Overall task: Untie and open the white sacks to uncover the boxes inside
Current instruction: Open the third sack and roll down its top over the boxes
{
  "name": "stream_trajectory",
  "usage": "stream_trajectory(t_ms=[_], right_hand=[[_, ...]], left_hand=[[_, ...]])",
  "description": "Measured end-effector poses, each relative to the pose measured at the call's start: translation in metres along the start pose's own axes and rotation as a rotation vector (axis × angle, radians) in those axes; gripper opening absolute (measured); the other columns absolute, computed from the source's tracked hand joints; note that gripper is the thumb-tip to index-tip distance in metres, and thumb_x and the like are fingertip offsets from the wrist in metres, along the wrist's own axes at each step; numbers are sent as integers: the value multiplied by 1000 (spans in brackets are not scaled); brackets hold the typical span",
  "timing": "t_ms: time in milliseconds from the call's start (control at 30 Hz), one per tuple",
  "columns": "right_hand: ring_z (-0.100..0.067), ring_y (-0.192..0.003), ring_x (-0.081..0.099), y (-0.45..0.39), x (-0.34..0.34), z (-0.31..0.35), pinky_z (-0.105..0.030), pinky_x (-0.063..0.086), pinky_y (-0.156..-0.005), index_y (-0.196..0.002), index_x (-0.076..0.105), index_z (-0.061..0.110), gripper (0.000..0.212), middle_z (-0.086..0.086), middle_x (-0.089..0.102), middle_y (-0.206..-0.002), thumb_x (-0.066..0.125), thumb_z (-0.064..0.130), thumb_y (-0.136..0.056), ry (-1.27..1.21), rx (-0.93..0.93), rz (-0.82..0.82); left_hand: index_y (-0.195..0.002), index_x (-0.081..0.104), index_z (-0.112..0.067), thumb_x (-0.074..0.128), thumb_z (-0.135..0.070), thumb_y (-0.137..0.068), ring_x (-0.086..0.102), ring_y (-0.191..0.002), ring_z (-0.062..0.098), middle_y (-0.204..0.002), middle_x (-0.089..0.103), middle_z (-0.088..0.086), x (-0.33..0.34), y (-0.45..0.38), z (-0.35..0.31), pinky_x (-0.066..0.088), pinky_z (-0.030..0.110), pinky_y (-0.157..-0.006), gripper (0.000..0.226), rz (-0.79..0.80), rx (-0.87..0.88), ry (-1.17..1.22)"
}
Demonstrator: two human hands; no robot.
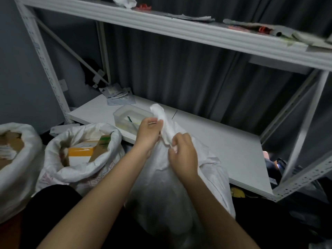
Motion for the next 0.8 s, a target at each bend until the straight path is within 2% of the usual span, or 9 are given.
stream_trajectory(t_ms=[67, 133, 200, 267, 433, 533, 600, 700, 800], right_hand=[[-20, -67, 51, 15, 17, 19, -26, 40, -53, -79, 55, 9, 21, -5, 52, -81, 70, -4, -73, 198, -280, -4], [-17, -75, 51, 18, 27, 24, -27, 46, -64, -84, 56, 14, 17, 1, 52, -87, 71, 9, -78, 86, -327, 145], [-11, -85, 53, 13, 21, 18, -23, 46, -74, -95, 54, 24, 21, 10, 53, -95, 70, 30, -83, -203, -119, 282], [-5, -85, 56, 3, 12, 4, -16, 46, -73, -105, 49, 29, 31, 15, 53, -99, 69, 39, -84, -482, 152, 234], [0, -70, 55, -10, 18, -8, -6, 42, -58, -96, 54, 18, 26, 9, 56, -83, 73, 14, -79, -500, 383, 96], [-2, -68, 49, -3, 26, 15, -8, 39, -63, -86, 55, 17, 21, 6, 53, -82, 64, 0, -78, -299, 133, 85], [-4, -72, 46, 7, 46, 35, -11, 36, -65, -86, 57, 16, 19, 7, 51, -85, 62, 0, -79, -206, -64, 210], [-6, -77, 54, 5, 42, 43, -17, 44, -72, -92, 68, 15, 8, 3, 59, -87, 65, 14, -84, -297, -152, 362], [-15, -108, 50, -25, -2, 49, -25, 40, -93, -118, 63, 18, 39, 0, 59, -114, 54, 15, -80, -131, -360, 268]], left_hand=[[-102, 61, -8, 63, -21, -90, 63, -85, 18, -94, 64, 7, -10, -3, 3, 54, 35, -83, 17, -22, -9, -48], [-107, 62, -4, 66, -18, -88, 64, -84, 20, -94, 66, 7, -21, -5, 8, 54, 35, -81, 23, -54, -41, -37], [-91, 64, -12, 66, -13, -88, 63, -76, 18, -87, 65, 6, -28, -5, 11, 54, 30, -72, 4, -63, -51, -20], [-83, 63, -13, 65, -10, -88, 59, -70, 19, -80, 64, 7, -26, -2, 13, 51, 29, -67, 7, -17, -63, -2], [-96, 67, -8, 57, -19, -93, 66, -68, 11, -73, 69, 2, -31, 5, 12, 53, 22, -68, 15, 105, -130, -73], [-90, 63, -2, 52, -34, -96, 65, -75, 21, -78, 67, 12, -47, 2, 9, 55, 33, -79, 35, 52, -127, -184], [-77, 56, -5, 49, -34, -97, 57, -65, 23, -67, 56, 11, -48, 0, 6, 54, 31, -72, 36, -1, -69, -293], [-74, 51, -10, 47, -24, -98, 46, -61, 19, -64, 48, 7, -48, -4, 0, 40, 24, -57, 29, -10, 20, -327], [-91, 65, -10, 47, -17, -99, 60, -78, 20, -86, 67, 9, -42, 0, 0, 46, 29, -73, 21, 206, 25, -234]])
Point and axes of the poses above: each hand's wrist, its own y-axis away from the middle knuckle, its own x-axis out of the palm, z = x × y, the point moved 9 cm from there along -y, towards the middle knuckle
